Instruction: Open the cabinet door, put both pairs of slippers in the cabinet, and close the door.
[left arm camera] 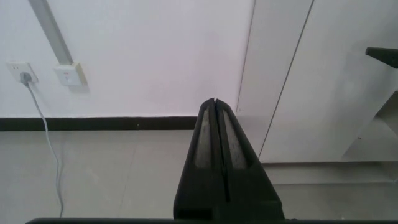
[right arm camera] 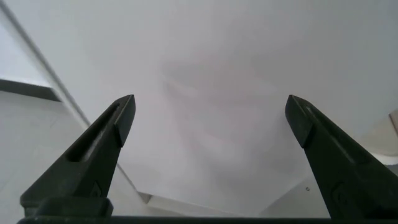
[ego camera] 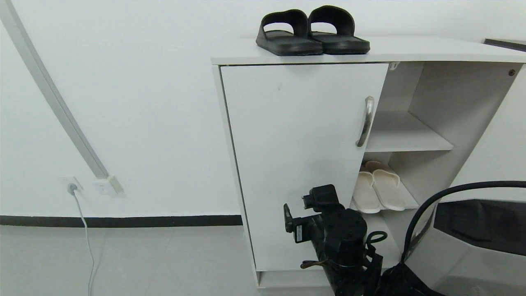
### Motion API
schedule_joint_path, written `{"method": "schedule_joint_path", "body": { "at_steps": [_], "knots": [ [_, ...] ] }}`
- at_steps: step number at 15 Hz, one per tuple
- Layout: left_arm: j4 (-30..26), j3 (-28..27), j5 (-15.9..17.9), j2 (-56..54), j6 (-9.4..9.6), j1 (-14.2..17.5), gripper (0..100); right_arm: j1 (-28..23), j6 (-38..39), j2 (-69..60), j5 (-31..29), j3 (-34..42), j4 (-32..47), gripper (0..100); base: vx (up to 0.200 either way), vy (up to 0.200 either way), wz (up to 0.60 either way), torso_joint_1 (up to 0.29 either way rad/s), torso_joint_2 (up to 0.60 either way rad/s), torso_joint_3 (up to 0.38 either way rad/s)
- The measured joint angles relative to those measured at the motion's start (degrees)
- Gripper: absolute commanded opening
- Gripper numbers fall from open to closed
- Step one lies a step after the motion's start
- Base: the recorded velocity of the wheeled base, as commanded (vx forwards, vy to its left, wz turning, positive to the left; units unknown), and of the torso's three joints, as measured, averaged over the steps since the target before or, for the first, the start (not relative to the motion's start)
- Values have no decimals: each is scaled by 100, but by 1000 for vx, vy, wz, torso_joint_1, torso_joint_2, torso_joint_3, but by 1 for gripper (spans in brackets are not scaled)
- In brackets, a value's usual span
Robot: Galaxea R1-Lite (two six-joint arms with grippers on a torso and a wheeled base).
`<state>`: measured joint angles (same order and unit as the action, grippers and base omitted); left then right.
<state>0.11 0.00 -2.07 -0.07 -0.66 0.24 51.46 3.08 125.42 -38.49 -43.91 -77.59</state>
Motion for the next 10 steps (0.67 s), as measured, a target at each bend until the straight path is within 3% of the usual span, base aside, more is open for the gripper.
{"method": "schedule_joint_path", "body": {
  "at_steps": [10],
  "knots": [
    [-4, 0, -2, 0, -10, -11, 0, 2, -290, -45, 67, 188, -405, 100, 0, 0, 0, 0, 0, 0]
  ]
}}
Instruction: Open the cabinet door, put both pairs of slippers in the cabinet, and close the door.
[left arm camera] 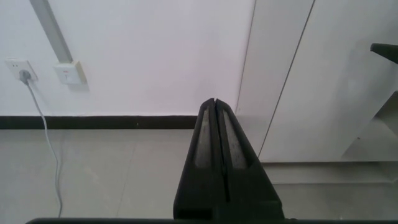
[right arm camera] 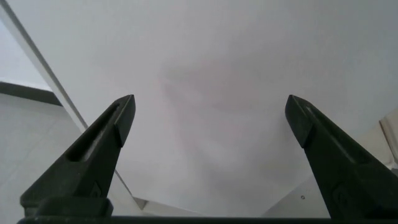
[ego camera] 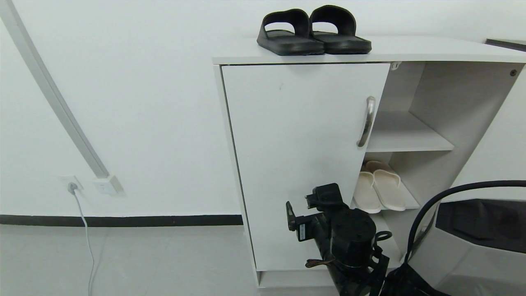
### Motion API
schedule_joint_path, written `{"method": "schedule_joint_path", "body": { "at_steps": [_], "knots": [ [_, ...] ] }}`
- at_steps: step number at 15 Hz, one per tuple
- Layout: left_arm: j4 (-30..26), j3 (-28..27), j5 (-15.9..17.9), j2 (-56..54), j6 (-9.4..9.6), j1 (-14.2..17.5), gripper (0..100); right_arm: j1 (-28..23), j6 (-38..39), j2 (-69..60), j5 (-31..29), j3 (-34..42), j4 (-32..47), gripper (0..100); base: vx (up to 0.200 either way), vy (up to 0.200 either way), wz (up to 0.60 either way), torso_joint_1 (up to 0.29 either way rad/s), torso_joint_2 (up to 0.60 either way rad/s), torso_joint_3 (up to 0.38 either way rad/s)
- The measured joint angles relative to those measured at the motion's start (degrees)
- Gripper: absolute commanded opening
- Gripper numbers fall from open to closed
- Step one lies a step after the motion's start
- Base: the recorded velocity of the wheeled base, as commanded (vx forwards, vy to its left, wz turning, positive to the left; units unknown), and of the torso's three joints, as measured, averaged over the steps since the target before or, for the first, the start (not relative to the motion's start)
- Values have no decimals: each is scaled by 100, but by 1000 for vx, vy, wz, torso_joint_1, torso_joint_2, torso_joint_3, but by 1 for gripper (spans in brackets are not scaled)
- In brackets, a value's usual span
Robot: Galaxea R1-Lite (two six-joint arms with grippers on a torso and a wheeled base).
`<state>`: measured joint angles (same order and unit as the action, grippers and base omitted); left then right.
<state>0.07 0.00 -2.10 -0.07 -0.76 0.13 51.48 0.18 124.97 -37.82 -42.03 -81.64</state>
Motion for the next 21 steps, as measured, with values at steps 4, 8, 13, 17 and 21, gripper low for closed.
{"method": "schedule_joint_path", "body": {
  "at_steps": [4, 8, 13, 17, 21],
  "knots": [
    [-2, 0, 0, 0, -4, 2, 0, 11, -2, 1, -4, 34, 0, 100, 0, 0, 0, 1, -20, -24],
    [-7, 2, 0, 0, -9, 0, 0, 13, -5, 1, -4, 45, 33, 100, 0, 0, 0, 25, -299, -316],
    [4, 0, 0, 0, -11, 7, 0, 41, -40, -10, 0, 91, 18, 100, 0, 0, 0, 78, -466, -361],
    [2, 0, 0, 0, -11, 0, 0, 50, -39, -10, -1, 100, 10, 100, 0, 0, 0, 128, -463, -338],
    [2, 0, 0, 0, -6, 7, 0, 50, -37, -10, 18, 100, 10, 100, 0, 0, 0, 157, -478, -321]
  ]
}}
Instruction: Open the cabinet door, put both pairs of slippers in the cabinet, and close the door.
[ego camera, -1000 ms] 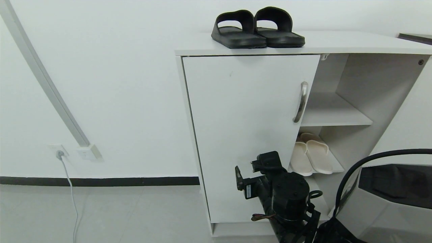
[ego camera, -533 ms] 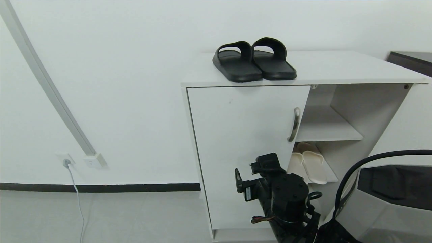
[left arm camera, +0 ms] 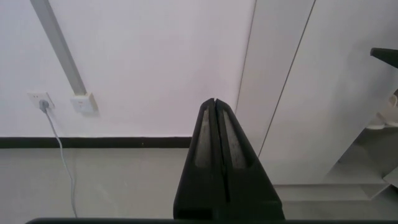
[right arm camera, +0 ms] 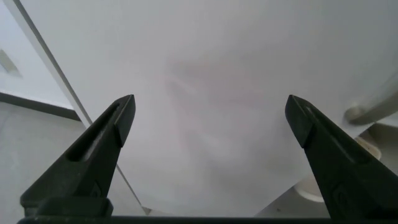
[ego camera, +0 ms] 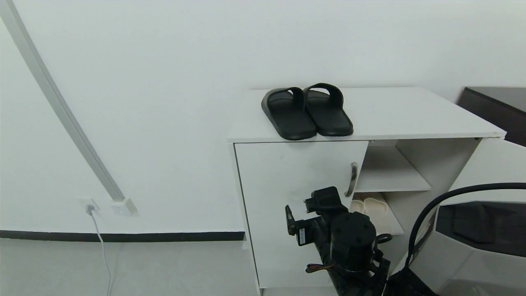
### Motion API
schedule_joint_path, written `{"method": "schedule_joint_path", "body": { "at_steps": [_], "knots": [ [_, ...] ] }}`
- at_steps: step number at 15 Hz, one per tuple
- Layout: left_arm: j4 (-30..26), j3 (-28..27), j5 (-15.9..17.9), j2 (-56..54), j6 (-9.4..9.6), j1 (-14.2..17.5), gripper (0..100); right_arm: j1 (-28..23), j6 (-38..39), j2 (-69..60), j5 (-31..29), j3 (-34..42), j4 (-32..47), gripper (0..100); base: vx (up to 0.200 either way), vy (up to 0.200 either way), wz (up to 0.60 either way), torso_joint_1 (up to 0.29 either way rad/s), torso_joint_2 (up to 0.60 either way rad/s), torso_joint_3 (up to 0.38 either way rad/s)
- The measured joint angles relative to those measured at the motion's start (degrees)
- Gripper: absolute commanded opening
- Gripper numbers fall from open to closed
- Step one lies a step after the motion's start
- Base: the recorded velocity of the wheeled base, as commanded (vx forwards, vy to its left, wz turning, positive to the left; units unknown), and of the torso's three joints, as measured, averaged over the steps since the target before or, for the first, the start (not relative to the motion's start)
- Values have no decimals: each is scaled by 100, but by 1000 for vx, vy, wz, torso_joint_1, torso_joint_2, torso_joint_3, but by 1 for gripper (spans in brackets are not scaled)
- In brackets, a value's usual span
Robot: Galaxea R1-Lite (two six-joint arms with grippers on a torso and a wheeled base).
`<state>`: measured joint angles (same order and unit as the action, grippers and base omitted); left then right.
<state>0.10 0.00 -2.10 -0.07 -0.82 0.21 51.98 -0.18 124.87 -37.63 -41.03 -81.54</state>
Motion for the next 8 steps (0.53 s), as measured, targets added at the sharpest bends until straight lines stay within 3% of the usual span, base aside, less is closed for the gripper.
{"method": "schedule_joint_path", "body": {
  "at_steps": [8],
  "knots": [
    [-2, 0, 0, 0, -2, -5, 0, -77, 9, 0, 61, 18, -10, 100, 0, 0, 0, 200, -518, -317]
  ]
}}
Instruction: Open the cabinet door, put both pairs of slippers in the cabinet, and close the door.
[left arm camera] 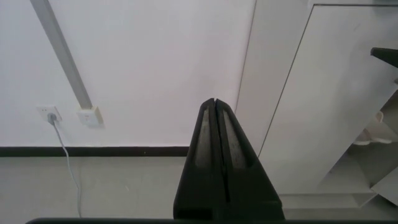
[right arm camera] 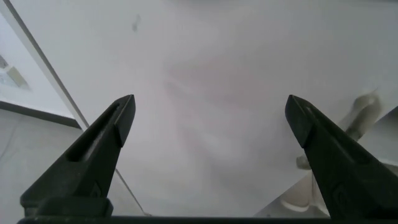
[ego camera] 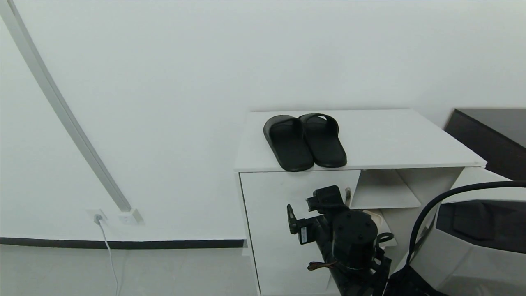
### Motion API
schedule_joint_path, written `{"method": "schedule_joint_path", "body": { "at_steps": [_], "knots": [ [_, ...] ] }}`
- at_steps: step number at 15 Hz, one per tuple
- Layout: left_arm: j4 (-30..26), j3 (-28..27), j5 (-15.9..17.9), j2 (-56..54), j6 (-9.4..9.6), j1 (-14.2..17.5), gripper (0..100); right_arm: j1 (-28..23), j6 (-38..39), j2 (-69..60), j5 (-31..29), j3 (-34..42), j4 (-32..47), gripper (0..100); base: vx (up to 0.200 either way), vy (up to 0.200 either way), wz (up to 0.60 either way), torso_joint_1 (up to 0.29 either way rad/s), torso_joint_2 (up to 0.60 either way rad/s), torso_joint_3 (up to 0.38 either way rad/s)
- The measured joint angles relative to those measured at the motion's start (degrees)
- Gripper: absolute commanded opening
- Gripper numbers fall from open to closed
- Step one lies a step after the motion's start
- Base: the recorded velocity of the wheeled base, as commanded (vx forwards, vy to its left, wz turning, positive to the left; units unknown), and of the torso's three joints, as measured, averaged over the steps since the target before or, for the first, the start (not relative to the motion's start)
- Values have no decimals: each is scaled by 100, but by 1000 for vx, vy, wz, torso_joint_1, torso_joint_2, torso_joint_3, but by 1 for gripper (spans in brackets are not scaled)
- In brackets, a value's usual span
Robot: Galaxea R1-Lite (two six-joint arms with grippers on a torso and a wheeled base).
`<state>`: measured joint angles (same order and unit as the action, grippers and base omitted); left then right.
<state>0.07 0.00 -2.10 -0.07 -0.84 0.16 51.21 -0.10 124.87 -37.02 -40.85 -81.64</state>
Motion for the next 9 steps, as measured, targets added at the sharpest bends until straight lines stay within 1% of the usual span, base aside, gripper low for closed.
{"method": "schedule_joint_path", "body": {
  "at_steps": [9],
  "knots": [
    [0, 0, 0, 0, 0, -2, 0, -13, -4, 7, 10, 23, 7, 100, 0, 0, 0, 245, -569, -321]
  ]
}}
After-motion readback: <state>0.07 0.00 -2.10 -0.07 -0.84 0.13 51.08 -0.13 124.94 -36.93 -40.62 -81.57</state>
